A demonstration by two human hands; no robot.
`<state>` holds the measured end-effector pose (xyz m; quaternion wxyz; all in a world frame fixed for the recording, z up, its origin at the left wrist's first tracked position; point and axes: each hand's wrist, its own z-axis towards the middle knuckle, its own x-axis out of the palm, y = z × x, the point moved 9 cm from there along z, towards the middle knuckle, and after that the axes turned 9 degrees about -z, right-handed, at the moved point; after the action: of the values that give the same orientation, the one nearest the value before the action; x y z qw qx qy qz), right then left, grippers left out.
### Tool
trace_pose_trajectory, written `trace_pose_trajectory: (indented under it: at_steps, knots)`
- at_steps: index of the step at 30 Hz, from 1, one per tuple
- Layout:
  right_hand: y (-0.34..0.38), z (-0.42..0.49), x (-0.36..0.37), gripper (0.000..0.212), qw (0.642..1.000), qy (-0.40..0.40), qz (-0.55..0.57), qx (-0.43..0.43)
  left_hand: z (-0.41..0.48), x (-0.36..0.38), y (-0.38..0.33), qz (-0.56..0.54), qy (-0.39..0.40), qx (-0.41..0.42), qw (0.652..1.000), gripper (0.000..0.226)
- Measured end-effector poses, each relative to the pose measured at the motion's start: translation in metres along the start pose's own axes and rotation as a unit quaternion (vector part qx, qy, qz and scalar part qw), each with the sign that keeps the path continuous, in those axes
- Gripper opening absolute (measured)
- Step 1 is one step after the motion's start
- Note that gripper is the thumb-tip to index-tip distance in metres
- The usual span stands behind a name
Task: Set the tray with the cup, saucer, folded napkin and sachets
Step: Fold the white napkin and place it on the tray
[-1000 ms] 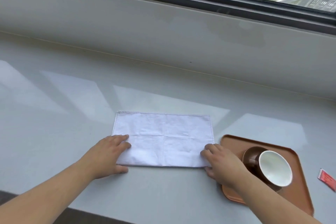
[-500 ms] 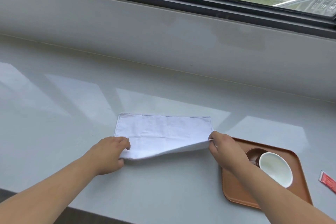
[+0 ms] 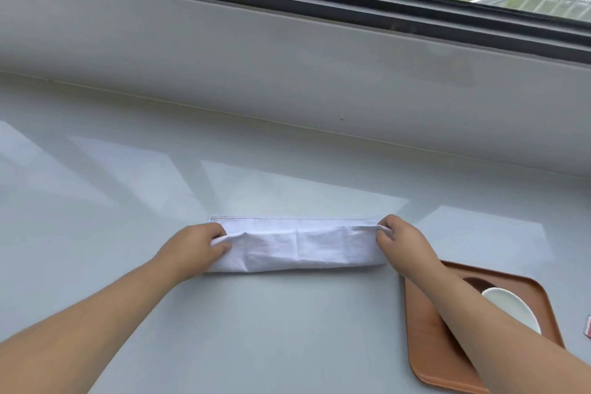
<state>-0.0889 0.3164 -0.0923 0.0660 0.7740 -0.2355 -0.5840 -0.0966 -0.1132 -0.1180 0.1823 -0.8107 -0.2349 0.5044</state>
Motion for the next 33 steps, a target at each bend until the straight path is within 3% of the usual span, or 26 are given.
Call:
trace_pose_trajectory:
  at_steps: [5, 19, 21, 23, 26, 30, 33]
  knots:
    - [-0.004, 0.019, 0.003, 0.010, 0.999, 0.012, 0.032, 0.036, 0.024, -0.016, 0.010, -0.087, -0.057, -0.036, 0.994, 0.014]
    - [-0.004, 0.054, 0.011, 0.007, 0.996, -0.017, -0.026, 0.080, 0.057, -0.023, 0.011, 0.025, -0.088, -0.036, 0.995, 0.012]
    - [-0.002, 0.050, 0.006, 0.011, 0.993, -0.051, -0.069, 0.080, 0.058, -0.020, 0.017, 0.047, -0.076, -0.044, 0.995, 0.022]
    - [0.007, 0.045, -0.001, 0.023, 0.986, -0.098, -0.127, 0.049, 0.060, -0.016, 0.022, 0.068, -0.059, -0.047, 0.995, 0.035]
    - [0.029, 0.033, 0.000, 0.033, 0.977, -0.133, -0.166, -0.014, 0.061, -0.018, 0.024, 0.076, -0.057, -0.040, 0.995, 0.031]
    - [0.070, 0.008, 0.028, 0.032, 0.967, -0.089, -0.186, -0.147, 0.060, -0.018, 0.021, 0.057, -0.049, -0.032, 0.997, 0.015]
    - [0.099, -0.016, 0.060, 0.034, 0.943, -0.035, -0.224, -0.243, 0.055, -0.016, 0.023, 0.036, -0.030, -0.045, 0.998, 0.020]
